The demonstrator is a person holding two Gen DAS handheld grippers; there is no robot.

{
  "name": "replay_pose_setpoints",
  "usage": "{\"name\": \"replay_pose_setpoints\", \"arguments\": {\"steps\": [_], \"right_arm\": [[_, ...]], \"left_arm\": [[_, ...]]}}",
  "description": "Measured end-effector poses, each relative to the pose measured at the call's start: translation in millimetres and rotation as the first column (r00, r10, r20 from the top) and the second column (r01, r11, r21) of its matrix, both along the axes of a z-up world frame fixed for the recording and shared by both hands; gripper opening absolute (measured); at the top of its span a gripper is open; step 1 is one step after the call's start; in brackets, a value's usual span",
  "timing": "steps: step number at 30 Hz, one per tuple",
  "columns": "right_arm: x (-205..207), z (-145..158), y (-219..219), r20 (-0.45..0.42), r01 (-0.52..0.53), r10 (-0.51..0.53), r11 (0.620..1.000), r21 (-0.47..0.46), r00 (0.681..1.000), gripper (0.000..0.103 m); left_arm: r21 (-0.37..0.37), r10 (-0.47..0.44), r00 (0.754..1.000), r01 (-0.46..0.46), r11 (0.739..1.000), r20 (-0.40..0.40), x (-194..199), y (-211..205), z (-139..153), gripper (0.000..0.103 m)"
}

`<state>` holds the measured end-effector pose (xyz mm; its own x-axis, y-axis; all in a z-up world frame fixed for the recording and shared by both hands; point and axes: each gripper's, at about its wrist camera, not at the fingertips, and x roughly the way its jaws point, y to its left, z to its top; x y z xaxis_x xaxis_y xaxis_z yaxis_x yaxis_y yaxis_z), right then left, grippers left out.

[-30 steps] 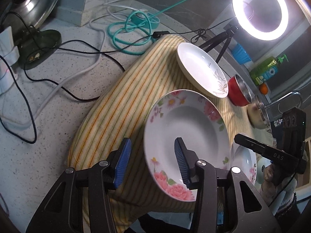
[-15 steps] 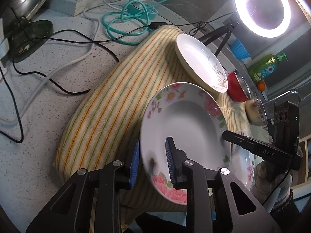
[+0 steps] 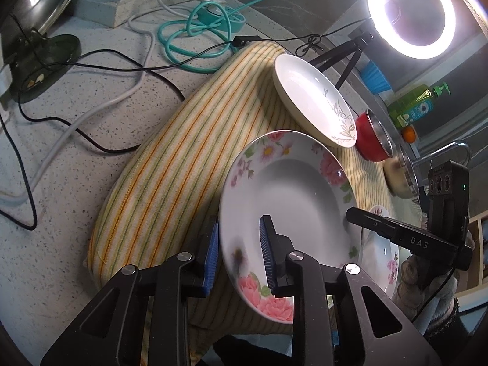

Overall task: Organize plates and bowls
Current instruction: 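Carry the rose plate with the left tool onto the pink-blossom plate held by the right tool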

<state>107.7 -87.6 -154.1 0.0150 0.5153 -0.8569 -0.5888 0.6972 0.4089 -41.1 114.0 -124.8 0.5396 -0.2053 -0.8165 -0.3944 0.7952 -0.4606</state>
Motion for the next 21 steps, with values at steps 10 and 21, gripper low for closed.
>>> {"name": "replay_pose_setpoints", "arguments": {"steps": [10,21], "right_arm": [[-2,12,-7,-0.01,0.03,-0.029,0.998,0.047,1.0,0.011],[-5,40,-41,0.002,0.105,-0.105,0.99,0.099,0.994,0.011]], "left_arm": [[0.035,-0.005,0.999,0.004,0.999,0.033,3,2,18,0.024],[0.042,-0.076,0.993,0.073,0.996,0.092,18,-17,44,0.024]]}}
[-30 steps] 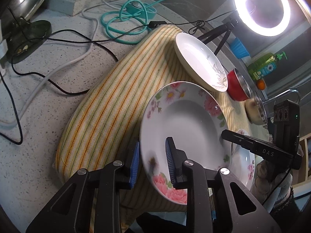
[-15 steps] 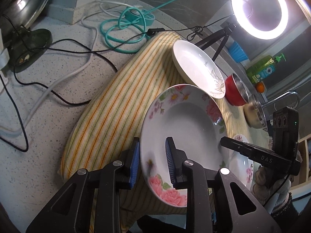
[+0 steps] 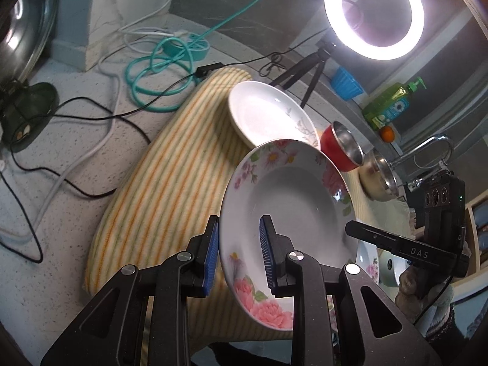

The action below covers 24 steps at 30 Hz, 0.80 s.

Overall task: Organize plates and bowls
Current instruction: 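Carry the rose plate with the left tool onto the pink-blossom plate held by the right tool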

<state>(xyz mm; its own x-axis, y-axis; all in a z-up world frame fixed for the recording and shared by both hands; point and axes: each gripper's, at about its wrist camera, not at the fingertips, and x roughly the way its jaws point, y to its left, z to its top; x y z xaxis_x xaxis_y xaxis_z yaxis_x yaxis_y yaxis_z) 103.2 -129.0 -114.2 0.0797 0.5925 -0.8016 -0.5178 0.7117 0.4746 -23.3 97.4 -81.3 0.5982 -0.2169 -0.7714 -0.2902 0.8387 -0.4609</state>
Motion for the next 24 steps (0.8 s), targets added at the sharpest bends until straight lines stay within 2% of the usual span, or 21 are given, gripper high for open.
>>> {"name": "replay_pose_setpoints", "arguments": {"steps": [11,24], "right_arm": [[-10,7,-73,-0.011,0.153,-0.153,0.988,0.004,0.988,0.012],[-29,-11,-146,-0.048,0.311,-0.313,0.949,-0.044,0.949,0.012]], "left_arm": [[-0.014,-0.162,0.987,0.162,0.987,0.014,27,-50,6,0.024],[-0.022,-0.341,0.94,0.34,0.94,-0.035,49,-116,-10,0.024]]}}
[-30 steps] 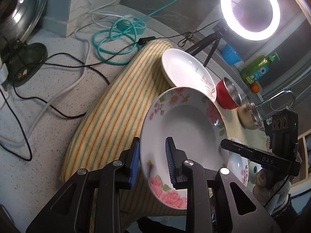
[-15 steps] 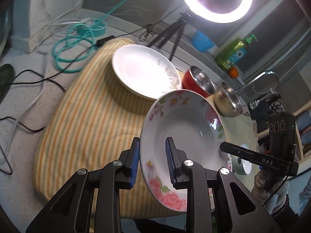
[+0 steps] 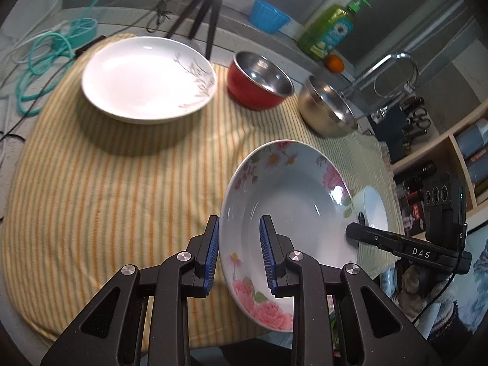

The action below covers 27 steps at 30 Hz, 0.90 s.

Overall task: Organize plates and bowls
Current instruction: 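Carry the rose plate with the left tool onto the pink-blossom plate held by the right tool, then lower the stacked plates onto the cloth and open both tools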

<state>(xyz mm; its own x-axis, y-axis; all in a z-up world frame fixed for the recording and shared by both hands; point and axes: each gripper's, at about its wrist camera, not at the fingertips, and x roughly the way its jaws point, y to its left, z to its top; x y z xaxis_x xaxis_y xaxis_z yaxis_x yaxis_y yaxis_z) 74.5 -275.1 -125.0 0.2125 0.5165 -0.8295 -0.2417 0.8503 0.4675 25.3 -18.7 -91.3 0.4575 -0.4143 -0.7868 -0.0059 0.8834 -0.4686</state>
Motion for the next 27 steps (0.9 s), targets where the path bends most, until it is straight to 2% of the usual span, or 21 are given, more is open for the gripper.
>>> {"name": "replay_pose_setpoints", "arguments": {"steps": [8,27], "right_arm": [[-9,-16,-22,-0.034,0.047,-0.048,0.999,-0.025,0.998,0.012],[-14,-22,-29,-0.036,0.053,-0.056,0.996,-0.076,0.998,0.012]], "left_arm": [[0.019,-0.059,0.998,0.059,0.998,-0.033,3,-19,-11,0.024],[0.087,-0.097,0.994,0.101,0.991,-0.047,7,-37,-20,0.024]]}}
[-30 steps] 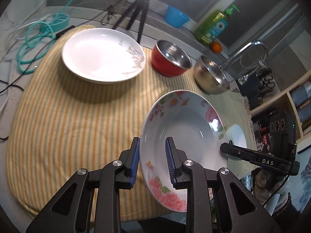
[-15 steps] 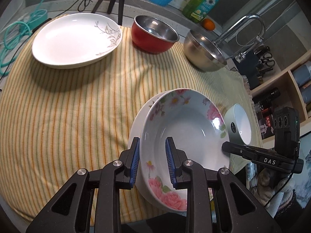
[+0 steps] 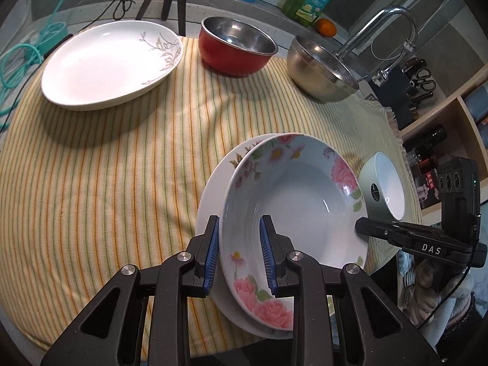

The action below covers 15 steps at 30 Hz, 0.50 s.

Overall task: Organize plates and bowls
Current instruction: 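Lower the stacked plates onto the cloth and open both tools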

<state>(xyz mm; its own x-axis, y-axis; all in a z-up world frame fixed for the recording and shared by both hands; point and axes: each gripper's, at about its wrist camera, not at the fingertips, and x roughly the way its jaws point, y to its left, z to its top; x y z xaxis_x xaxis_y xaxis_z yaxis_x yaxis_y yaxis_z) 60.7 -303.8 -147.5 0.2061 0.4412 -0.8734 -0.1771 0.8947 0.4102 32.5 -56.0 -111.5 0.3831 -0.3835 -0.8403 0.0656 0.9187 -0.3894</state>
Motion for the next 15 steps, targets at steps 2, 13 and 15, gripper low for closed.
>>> {"name": "replay_pose_setpoints", "arguments": {"steps": [2,13,15], "right_arm": [[-1,1,1,0.005,-0.006,0.006,1.0,-0.013,1.0,0.012],[-5,7,18,0.058,-0.059,0.068,0.987,-0.146,0.996,0.017],[-5,8,22,0.065,-0.071,0.083,0.983,-0.17,0.994,0.019]], "left_arm": [[0.017,-0.006,1.0,0.006,1.0,0.004,0,-2,0,0.024],[0.108,-0.041,0.999,0.038,0.993,0.02,2,-14,2,0.024],[0.115,-0.042,0.999,0.04,0.993,0.021,2,-15,2,0.024]]}}
